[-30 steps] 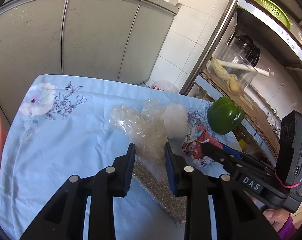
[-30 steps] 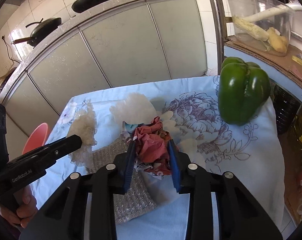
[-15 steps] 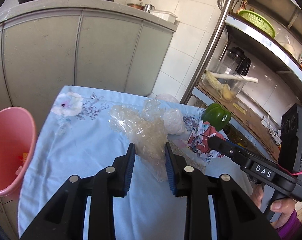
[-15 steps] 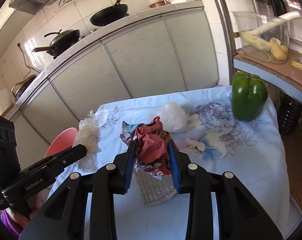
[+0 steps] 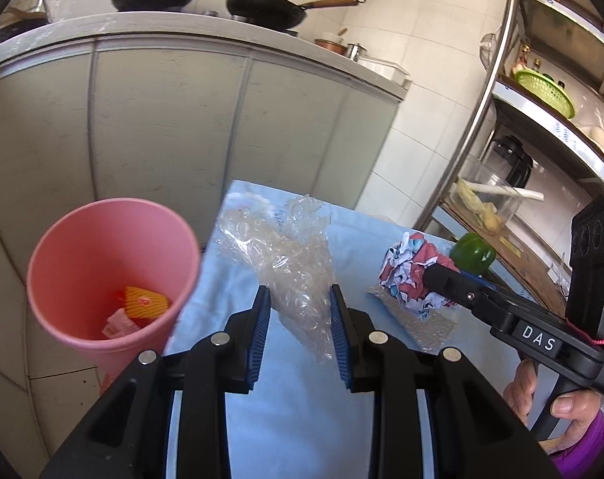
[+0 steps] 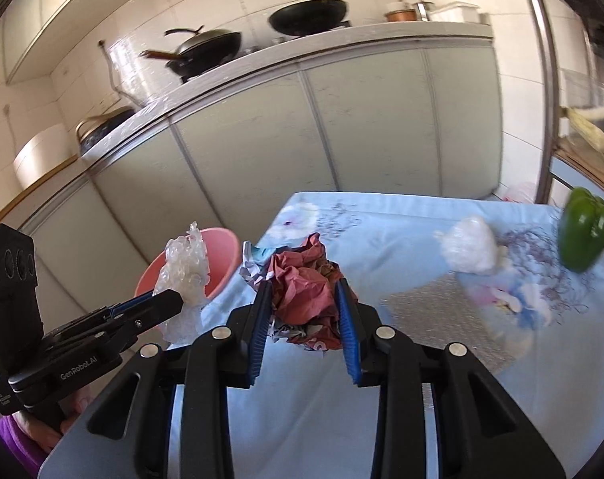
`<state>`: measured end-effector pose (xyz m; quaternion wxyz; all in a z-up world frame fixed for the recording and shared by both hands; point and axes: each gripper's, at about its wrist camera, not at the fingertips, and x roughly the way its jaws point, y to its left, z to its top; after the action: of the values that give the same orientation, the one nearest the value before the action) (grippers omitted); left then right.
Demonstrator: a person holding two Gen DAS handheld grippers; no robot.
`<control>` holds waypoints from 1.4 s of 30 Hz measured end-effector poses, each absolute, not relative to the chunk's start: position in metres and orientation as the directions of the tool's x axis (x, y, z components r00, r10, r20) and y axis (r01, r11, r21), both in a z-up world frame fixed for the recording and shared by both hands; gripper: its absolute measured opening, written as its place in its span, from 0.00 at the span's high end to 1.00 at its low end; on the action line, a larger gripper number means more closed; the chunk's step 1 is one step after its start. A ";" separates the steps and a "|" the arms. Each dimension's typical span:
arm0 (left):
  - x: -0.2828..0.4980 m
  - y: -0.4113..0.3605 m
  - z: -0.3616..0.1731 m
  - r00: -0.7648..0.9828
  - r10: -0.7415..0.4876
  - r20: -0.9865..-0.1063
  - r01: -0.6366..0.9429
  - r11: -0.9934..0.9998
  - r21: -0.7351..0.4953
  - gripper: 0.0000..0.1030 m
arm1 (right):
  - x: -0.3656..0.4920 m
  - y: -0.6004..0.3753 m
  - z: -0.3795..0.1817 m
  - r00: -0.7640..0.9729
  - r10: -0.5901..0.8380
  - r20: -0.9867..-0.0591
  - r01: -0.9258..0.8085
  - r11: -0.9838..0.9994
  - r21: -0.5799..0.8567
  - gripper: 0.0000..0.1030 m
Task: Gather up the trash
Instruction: 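Carry bubble wrap and cloth over the pink bin and open both tools to drop them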
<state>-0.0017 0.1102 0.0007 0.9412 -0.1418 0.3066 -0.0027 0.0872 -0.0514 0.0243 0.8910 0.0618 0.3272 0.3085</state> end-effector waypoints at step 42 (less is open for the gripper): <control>-0.005 0.251 -0.053 0.724 0.192 -0.662 -0.425 0.881 -0.209 0.67 | 0.130 0.162 -0.015 0.316 0.708 -0.631 -0.713 0.616 0.334 0.62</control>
<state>-0.0054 0.2514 -0.0527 0.9117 -0.1759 0.3304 0.1692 0.1296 0.1624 -0.0149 0.8113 -0.0035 0.3872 0.4380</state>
